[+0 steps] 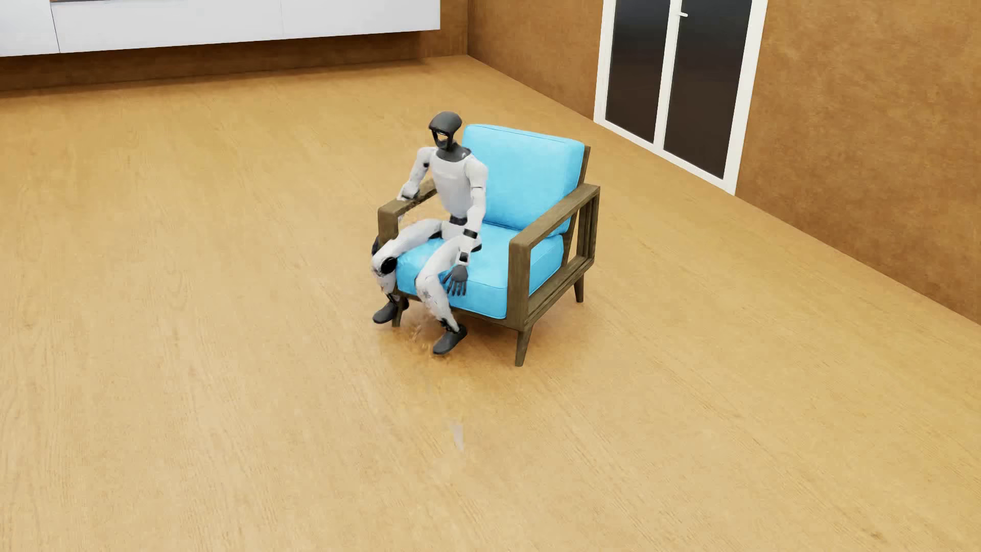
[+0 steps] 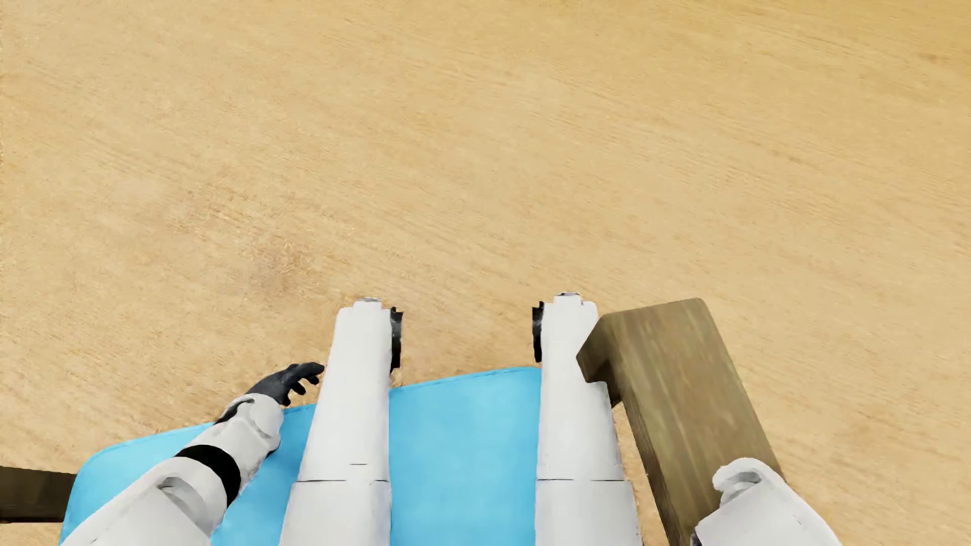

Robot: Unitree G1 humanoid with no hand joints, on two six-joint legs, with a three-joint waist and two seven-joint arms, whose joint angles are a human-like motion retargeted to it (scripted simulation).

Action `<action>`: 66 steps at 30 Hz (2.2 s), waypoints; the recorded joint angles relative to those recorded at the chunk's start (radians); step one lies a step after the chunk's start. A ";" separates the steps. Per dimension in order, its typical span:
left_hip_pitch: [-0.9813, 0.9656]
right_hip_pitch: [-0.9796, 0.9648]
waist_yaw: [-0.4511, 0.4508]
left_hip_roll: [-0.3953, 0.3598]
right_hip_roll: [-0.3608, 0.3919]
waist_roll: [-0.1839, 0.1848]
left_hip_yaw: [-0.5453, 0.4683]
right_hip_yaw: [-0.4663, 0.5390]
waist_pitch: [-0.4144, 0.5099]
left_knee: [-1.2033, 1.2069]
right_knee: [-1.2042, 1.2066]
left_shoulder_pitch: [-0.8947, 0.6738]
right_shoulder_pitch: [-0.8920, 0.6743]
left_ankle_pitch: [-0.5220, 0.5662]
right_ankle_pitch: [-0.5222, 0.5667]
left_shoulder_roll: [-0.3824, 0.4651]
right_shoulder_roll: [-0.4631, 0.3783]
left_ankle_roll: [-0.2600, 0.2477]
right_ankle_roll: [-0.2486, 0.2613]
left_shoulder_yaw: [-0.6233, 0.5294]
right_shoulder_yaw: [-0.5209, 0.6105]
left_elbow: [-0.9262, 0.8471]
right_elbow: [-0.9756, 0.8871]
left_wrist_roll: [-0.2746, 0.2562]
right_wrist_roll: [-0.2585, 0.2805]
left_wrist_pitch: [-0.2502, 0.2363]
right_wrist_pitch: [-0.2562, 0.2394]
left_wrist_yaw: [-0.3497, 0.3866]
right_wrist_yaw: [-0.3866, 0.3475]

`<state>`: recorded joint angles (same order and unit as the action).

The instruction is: Rise from the blue chair

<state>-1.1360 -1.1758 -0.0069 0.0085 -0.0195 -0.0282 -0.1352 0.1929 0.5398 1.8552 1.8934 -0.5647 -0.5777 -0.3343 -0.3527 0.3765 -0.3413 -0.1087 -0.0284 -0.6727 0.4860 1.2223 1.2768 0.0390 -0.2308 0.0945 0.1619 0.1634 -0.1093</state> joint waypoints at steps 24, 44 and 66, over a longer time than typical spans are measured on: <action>-0.165 -0.179 0.010 0.006 0.016 -0.020 -0.016 0.016 0.110 -0.082 -0.082 -0.175 -0.151 -0.117 -0.060 0.030 -0.044 -0.069 0.020 -0.002 0.082 -0.003 -0.012 -0.014 0.041 -0.046 -0.053 0.040 -0.066; 0.687 1.103 0.045 0.105 -0.042 -0.009 0.143 -0.255 -0.339 -1.207 -1.535 0.349 0.500 0.241 0.150 0.113 -0.077 -0.216 0.040 0.195 -0.138 0.000 0.029 0.075 -0.029 -0.036 -0.058 -0.035 -0.004; 1.316 0.822 -0.122 -0.043 0.055 -0.044 0.254 -0.197 -0.387 -1.659 -1.665 0.327 0.609 0.172 0.416 0.172 -0.004 0.008 0.115 0.067 -0.359 0.022 0.030 0.088 0.013 -0.051 -0.069 -0.023 -0.035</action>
<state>0.1801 -0.3533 -0.1288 -0.0350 0.0356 -0.0719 0.1189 -0.0043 0.1530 0.1960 0.2285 -0.2378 0.0311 -0.1625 0.0634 0.5488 -0.3451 -0.1010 0.0866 -0.6055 0.1271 1.2446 1.3065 0.1268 -0.2178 0.0437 0.0927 0.1400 -0.1439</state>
